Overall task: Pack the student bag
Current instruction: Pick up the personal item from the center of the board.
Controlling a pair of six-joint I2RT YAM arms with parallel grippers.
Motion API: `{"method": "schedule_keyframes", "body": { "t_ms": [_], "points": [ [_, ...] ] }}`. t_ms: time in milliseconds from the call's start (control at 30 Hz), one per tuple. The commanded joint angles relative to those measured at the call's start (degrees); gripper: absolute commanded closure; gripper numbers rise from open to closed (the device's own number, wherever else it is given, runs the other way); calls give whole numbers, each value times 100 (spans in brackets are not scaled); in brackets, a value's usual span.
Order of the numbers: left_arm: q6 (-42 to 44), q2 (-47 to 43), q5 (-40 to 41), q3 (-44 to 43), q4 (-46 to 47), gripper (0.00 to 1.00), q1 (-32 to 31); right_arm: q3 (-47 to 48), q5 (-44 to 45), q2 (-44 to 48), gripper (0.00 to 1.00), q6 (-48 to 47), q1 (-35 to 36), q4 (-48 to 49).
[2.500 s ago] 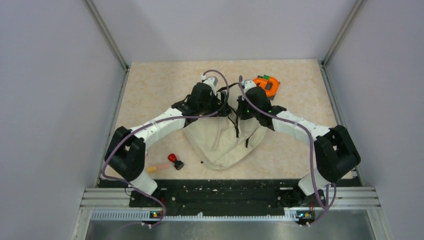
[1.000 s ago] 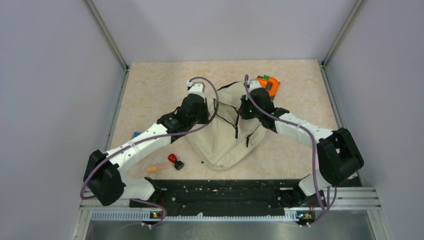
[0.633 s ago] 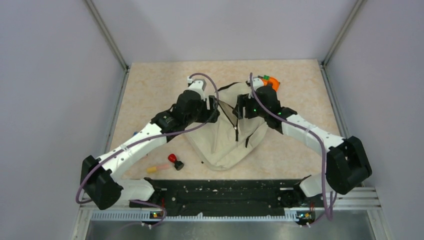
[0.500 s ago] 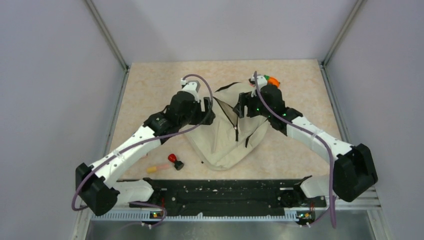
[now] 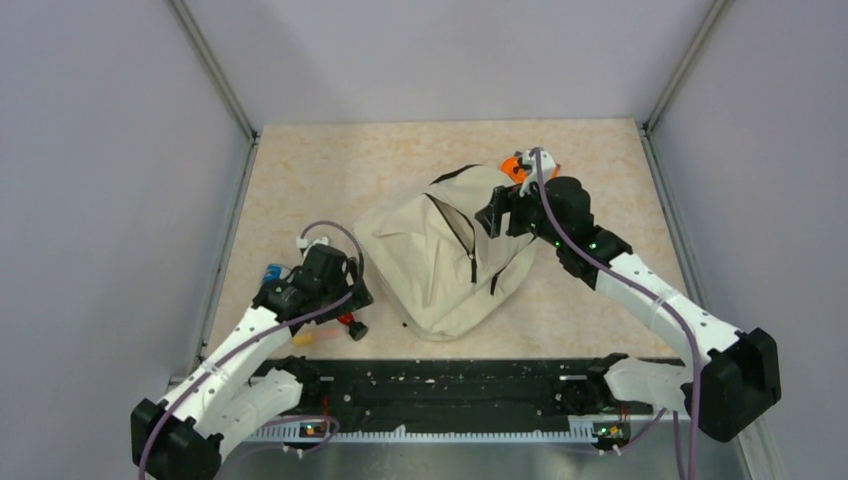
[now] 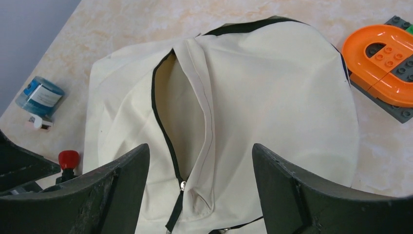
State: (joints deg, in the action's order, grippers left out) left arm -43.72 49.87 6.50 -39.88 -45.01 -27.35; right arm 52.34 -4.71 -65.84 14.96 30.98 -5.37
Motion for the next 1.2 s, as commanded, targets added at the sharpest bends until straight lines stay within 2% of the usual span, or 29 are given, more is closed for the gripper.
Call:
{"method": "schedule_keyframes", "body": {
  "t_ms": [0,133,267,667,867,1100,1167],
  "points": [
    [-896,-446,-71,574,-194,17,39,-55,52,189,24,-39,-38,150],
    [-1187,-803,-148,956,-175,17,29,-86,48,212,24,-68,-40,136],
    [-1263,-834,-539,1394,274,18,35,-135,26,215,24,-27,-40,213],
    [-1052,30,-510,1520,748,27,37,-154,-87,235,25,15,-40,255],
    [-1050,30,-220,1512,714,42,37,-188,-122,244,25,49,-40,255],
    [-1051,-75,9,1600,691,44,31,-211,-222,210,26,94,-35,308],
    [-1035,-77,6,1594,691,55,30,-201,-235,221,26,97,-40,296]
  ]
}}
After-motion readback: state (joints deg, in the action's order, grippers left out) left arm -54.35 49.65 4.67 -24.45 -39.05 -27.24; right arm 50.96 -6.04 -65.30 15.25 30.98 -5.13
